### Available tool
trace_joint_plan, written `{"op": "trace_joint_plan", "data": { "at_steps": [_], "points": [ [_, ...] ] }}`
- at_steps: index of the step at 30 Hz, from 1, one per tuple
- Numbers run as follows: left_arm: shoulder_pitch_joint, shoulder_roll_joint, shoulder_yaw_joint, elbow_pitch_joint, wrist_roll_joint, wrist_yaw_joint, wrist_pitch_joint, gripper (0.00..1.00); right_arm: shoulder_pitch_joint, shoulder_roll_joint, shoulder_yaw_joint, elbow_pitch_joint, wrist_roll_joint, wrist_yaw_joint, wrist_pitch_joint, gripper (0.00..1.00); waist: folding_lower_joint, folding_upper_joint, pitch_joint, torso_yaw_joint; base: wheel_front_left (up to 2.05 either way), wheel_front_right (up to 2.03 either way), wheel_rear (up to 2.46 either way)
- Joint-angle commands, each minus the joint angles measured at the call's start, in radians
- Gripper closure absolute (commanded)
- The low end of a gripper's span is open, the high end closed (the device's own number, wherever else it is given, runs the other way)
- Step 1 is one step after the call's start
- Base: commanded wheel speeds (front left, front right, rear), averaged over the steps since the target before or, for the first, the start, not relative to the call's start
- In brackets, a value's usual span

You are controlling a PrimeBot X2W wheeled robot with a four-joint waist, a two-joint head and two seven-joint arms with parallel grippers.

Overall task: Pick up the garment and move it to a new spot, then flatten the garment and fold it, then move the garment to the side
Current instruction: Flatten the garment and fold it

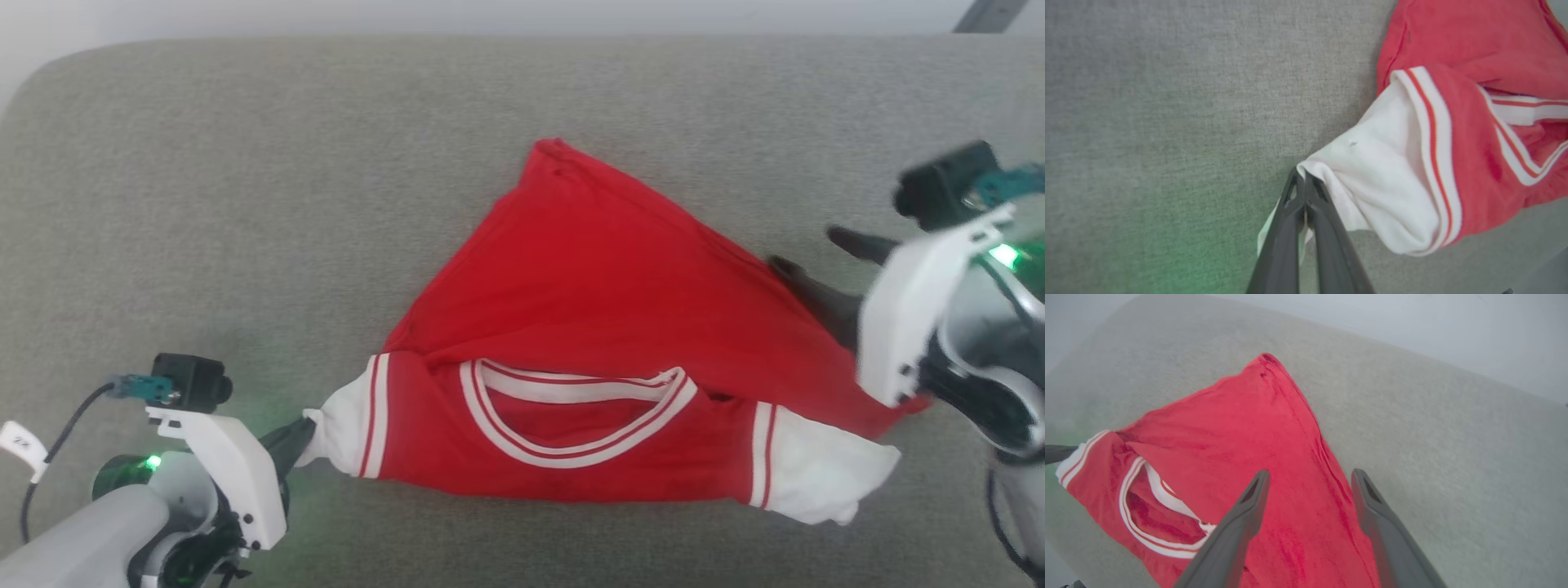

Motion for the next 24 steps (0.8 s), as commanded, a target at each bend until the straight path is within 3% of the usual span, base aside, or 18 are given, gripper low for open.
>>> {"op": "trace_joint_plan", "data": {
  "at_steps": [1,8,15,24],
  "points": [
    [-0.009,-0.011,-0.007,0.005,0.006,-0.007,0.003,1.0,-0.05,0.006,0.039,0.023,0.016,0.0,-0.039,0.0,0.0,0.0,0.004,0.02,0.0,0.0,0.0],
    [-0.048,-0.07,-0.022,0.032,0.03,-0.029,0.018,1.0,-0.287,-0.011,0.251,0.27,0.06,0.0,-0.164,0.0,0.0,0.0,0.022,0.105,0.0,0.0,0.0],
    [-0.094,-0.139,-0.042,0.074,0.054,-0.064,0.031,1.0,-0.48,-0.018,0.418,0.519,0.112,0.0,-0.212,0.0,0.0,0.0,0.051,0.199,0.0,0.0,0.0],
    [-0.15,-0.24,-0.063,0.153,0.074,-0.124,0.032,1.0,-0.658,-0.036,0.626,0.807,0.194,0.0,-0.155,0.0,0.0,0.0,0.11,0.326,0.0,0.0,0.0]
  ]
}}
